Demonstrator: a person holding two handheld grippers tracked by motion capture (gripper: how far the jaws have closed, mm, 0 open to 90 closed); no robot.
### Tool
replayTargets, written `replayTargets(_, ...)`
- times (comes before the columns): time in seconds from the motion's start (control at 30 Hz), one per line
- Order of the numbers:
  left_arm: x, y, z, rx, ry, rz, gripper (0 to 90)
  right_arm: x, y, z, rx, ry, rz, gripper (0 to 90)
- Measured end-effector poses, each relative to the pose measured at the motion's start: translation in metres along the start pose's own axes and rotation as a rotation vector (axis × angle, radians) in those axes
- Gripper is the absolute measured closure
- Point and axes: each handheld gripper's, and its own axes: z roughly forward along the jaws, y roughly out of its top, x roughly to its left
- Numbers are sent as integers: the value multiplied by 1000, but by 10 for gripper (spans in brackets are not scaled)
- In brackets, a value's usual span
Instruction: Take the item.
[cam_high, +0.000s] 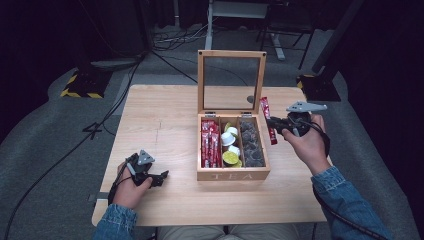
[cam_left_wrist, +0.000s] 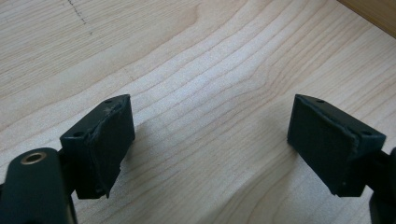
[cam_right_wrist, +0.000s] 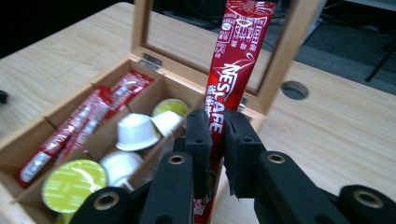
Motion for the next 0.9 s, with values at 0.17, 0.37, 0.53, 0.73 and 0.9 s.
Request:
replayTargets(0.17, 0, 0, 0, 0, 0, 0, 151, -20, -17, -10, -5, -45, 33, 811)
replayTargets(0.37, 0, 0, 0, 0, 0, 0, 151, -37, -34, -11, 11, -76, 59, 811)
replayTargets(0.53, 0, 0, 0, 1, 1, 1, 151, -45, -50, -7, 37, -98, 53, 811)
replayTargets(0.73, 0, 0, 0, 0, 1, 2, 151, -59, -69, -5, 26, -120, 91, 810)
replayTargets(0.9, 0, 0, 0, 0, 3, 0, 152, -66, -87, -2, 17, -117, 102, 810)
